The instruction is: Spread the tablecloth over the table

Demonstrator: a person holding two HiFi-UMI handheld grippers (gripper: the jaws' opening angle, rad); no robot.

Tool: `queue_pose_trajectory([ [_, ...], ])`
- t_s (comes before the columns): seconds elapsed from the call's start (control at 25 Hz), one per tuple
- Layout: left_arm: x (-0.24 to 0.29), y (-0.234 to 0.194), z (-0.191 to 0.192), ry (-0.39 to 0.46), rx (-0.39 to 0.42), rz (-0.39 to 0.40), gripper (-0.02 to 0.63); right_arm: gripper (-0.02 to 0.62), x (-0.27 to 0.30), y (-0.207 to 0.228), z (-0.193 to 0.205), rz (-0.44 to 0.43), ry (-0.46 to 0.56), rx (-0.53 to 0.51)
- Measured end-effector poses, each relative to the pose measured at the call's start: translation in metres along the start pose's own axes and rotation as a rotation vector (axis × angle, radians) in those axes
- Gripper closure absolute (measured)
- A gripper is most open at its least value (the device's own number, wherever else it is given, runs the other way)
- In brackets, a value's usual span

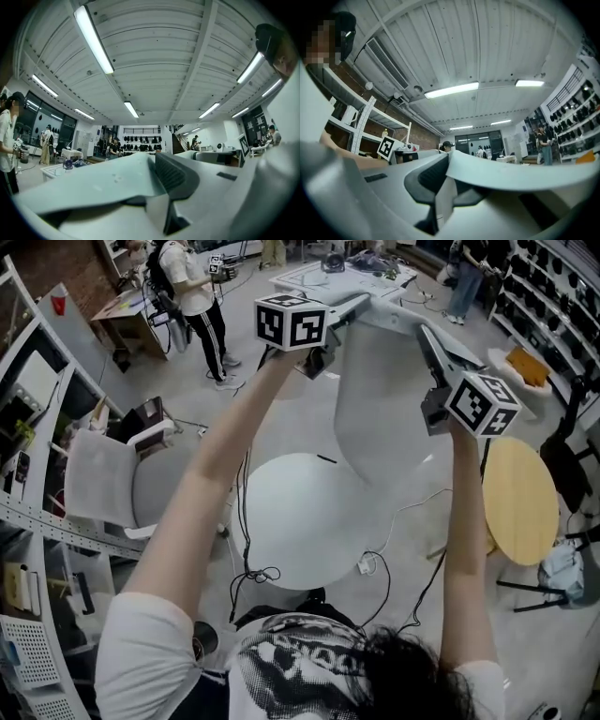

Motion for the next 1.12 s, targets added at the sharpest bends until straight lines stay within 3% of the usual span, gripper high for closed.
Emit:
queue_pose_trajectory([
  [0.2, -0.006, 0.005, 0.011, -0.014, 0.01, 0.025, 0.538, 0.572, -0.01, -0.01, 0.006, 0.005, -0.026, -0.029],
  [0.44, -0.049, 0.02, 0.058, -0.094, -0.034, 0.042, 0.538, 0.577, -0.043, -0.04, 0.054, 0.043, -0.087, 0.102],
  [0.72, -0.115, 0.036, 0.101, -0.19, -0.061, 0.069, 0.537, 0.574, -0.076, -0.099, 0.105, 0.095, -0.184, 0.142],
  [1.12, -0.217, 0.063, 0.129, -0.27, -0.097, 0.142, 0.535, 0.574, -0.12, -0.203, 0.155, 0.17, -0.219, 0.232],
])
Point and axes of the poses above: the fingertips, and each gripper's own axes: x forward along the fingers, y to its right, z out of its underside, the point moved 6 cm from there along -x, backward along the fingers, and after that the axes turned 9 degrees about y, right-handed, at the moved point
